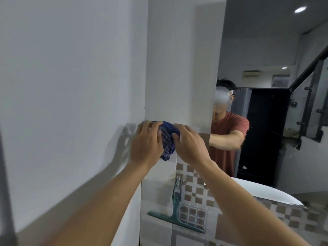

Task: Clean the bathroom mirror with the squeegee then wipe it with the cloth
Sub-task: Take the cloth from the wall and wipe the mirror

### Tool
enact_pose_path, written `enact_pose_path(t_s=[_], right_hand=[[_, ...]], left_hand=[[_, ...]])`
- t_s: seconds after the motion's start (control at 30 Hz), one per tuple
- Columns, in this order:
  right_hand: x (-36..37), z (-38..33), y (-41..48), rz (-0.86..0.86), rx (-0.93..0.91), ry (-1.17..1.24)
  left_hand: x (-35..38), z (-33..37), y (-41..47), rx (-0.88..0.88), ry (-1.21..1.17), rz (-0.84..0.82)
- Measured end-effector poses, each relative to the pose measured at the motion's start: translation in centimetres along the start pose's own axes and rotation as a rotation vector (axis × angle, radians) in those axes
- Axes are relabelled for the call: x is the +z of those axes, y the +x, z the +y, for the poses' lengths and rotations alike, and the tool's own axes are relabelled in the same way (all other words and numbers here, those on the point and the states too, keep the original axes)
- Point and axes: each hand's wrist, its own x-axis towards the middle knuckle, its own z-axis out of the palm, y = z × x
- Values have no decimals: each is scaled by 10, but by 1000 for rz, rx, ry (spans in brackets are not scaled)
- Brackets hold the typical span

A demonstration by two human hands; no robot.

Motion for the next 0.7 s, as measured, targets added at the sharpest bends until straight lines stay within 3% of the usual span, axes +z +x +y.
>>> enact_pose_path(t_s=[0.23, 0.5, 0.7], right_hand=[[8, 2, 38, -127, -38, -199], [19, 10, 40, -84, -19, -252], [13, 6, 35, 3, 21, 27]], left_hand=[[12, -16, 48, -26, 136, -390], [13, -22, 48, 14, 146, -392], [6, -18, 51, 41, 207, -455]])
